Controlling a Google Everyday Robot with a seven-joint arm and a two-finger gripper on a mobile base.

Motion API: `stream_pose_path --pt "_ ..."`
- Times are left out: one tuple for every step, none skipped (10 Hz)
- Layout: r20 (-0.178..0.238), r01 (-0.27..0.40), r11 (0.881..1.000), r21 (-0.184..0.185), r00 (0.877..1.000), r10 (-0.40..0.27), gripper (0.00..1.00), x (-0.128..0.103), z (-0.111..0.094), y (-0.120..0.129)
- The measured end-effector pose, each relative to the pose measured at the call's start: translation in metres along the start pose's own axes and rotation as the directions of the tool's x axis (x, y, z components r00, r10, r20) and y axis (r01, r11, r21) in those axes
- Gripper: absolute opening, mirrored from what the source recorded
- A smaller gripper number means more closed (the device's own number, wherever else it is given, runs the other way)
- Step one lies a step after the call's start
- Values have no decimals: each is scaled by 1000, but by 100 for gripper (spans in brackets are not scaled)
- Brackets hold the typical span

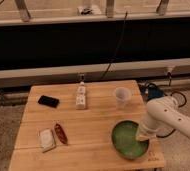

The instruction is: Push the ceramic bowl across the table

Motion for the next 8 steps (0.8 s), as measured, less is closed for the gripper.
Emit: stream_pose_path --pt "1 -3 1000 -10 1000 3 4 -2 5 1" --pt "2 -6 1000 -20 1000 6 4 -4 11 2" --pt "6 -12 1000 -22 1000 12 4 -5 13 1" --pt "10 -16 999 -27 1000 17 4 -2 16 0" --pt "11 -16 999 -35 1000 16 4 -2 19 0" --pt "9 -11 999 -41 1000 11 4 -7 24 -2" --pt "9 -9 999 -45 1000 10 4 -12 28 -3" --pt "12 -12 999 -45 1000 12 4 -12 28 -6"
